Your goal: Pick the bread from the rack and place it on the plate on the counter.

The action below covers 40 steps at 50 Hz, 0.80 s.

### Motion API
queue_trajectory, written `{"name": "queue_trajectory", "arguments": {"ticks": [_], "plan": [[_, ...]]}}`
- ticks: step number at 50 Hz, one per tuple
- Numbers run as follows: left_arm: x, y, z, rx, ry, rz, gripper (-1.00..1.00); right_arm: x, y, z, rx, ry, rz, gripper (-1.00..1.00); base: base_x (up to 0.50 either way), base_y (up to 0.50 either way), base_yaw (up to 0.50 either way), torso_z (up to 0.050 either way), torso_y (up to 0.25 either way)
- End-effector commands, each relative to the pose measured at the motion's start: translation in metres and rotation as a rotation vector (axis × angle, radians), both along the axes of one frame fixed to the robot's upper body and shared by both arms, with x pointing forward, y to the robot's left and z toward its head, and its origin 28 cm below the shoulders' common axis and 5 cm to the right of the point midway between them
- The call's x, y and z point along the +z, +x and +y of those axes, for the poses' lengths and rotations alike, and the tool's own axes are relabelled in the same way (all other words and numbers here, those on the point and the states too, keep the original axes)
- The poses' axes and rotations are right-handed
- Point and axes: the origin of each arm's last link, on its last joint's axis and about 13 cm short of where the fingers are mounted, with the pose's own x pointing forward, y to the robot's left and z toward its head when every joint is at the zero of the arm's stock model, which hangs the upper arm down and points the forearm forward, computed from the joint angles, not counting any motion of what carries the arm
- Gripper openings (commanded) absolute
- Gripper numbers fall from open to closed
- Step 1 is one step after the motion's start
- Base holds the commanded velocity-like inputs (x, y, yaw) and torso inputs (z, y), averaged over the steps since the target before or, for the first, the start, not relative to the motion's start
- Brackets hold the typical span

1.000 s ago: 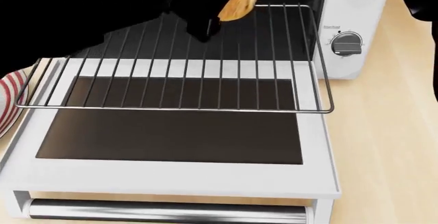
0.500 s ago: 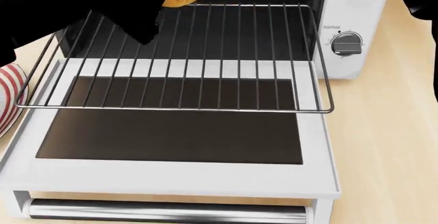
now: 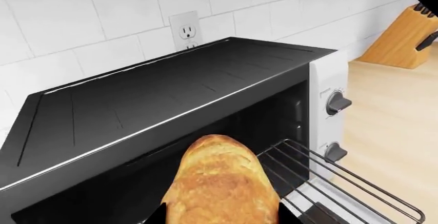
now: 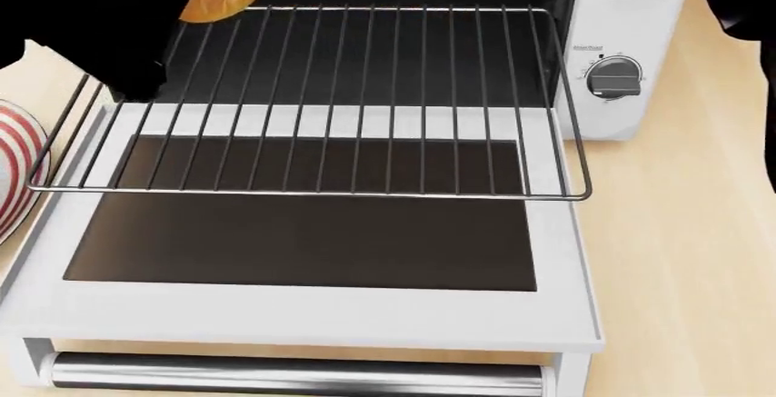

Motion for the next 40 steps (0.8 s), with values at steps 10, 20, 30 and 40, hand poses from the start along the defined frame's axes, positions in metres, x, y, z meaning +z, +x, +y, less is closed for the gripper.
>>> {"name": "queue_trajectory", "arguments": {"ticks": [10, 20, 30, 40], "plan": [[0.005, -0.028, 0.026, 0.113, -0.044, -0.004, -1.0, 0.001, -0.001, 0.002, 0.01, -0.004, -0.004, 1.0, 0.0, 0.0, 0.0, 0.0, 0.0], [0.006, -0.035, 0.045, 0.202, -0.08, -0.012, -1.0, 0.002, -0.002, 0.003, 0.014, -0.006, -0.006, 1.0, 0.0, 0.0, 0.0, 0.0, 0.0], [0.004, -0.042, 0.062, 0.296, -0.132, -0.022, -1.0, 0.002, -0.001, 0.006, 0.025, -0.01, -0.007, 1.0, 0.0, 0.0, 0.0, 0.0, 0.0], [0.004, -0.04, 0.074, 0.381, -0.141, -0.026, -1.0, 0.001, -0.001, 0.007, 0.032, -0.014, -0.004, 1.0, 0.0, 0.0, 0.0, 0.0, 0.0]]}}
